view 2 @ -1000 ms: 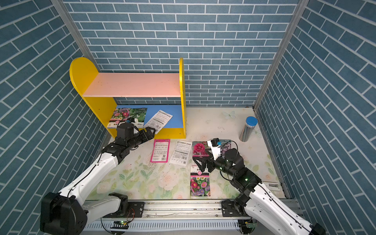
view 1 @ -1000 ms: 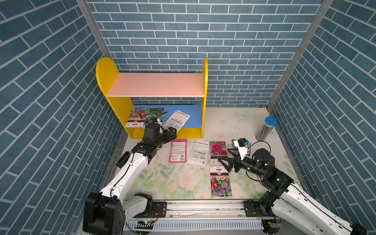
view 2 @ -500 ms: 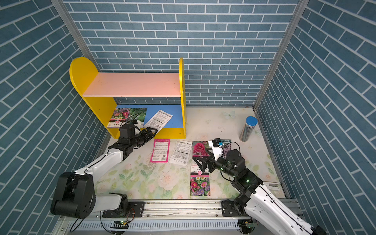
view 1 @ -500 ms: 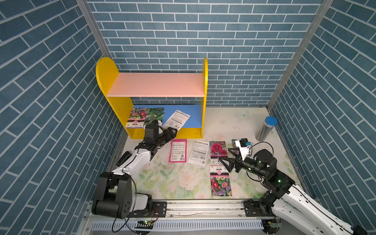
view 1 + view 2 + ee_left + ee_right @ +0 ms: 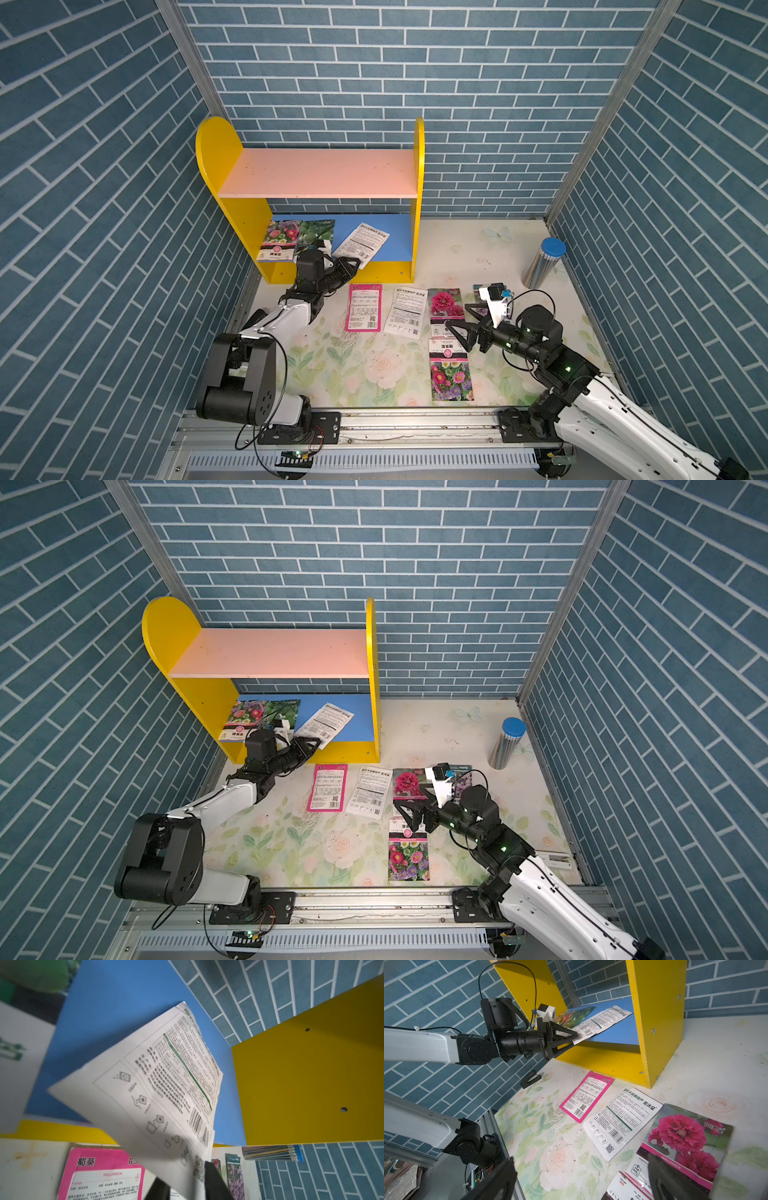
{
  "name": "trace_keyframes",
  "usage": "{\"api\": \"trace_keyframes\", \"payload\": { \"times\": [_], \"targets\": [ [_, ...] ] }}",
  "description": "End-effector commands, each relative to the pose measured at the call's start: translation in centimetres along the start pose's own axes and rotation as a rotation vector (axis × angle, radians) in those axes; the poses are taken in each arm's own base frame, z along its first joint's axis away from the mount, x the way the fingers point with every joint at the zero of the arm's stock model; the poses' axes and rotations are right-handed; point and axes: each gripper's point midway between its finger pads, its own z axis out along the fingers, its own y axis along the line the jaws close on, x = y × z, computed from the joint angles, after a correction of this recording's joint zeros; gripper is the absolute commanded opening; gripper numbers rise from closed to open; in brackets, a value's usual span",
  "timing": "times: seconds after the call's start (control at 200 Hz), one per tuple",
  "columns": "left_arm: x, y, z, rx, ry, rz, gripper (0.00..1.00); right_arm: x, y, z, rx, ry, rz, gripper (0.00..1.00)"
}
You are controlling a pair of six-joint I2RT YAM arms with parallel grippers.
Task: Take the seed bag off the shelf
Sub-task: Pick up the seed packet from the shelf.
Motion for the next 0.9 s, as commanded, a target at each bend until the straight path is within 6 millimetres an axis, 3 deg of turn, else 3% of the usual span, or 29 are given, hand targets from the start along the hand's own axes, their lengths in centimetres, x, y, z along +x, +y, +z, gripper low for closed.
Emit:
{"api": "trace_keyframes", "payload": {
  "times": [0.0, 0.12, 0.37, 0.655, 0.855, 0.895],
  "targets": [
    [-1.2, -2.5, 0.3, 0.118, -0.019, -0.003, 0.15, -0.5, 0.2, 0.1, -0.008, -0.022, 0.016, 1.00],
    [-1.1, -3.7, 0.6, 0.170, -0.004, 0.000, 0.00, -0.9, 0.2, 0.1, -0.005, -0.033, 0.019, 1.00],
    [-1.0, -6.2, -1.2, 0.209, -0.003, 0.046, 0.00, -2.6, -0.1, 0.5, -0.001, -0.128, 0.111, 0.98],
    [0.9, -9.8, -8.2, 0.293, -0.057, 0.170, 0.00, -5.0, 1.5, 1.8, -0.239, -0.312, 0.409, 0.94],
    [3.0, -13.4, -13.5, 0.459, -0.132, 0.201, 0.00, -7.5, 3.4, 2.7, -0.349, -0.363, 0.447, 0.91],
    [3.9, -13.3, -14.0, 0.477, -0.136, 0.193, 0.00, -8.2, 4.0, 3.0, -0.371, -0.372, 0.444, 0.90]
  ]
}}
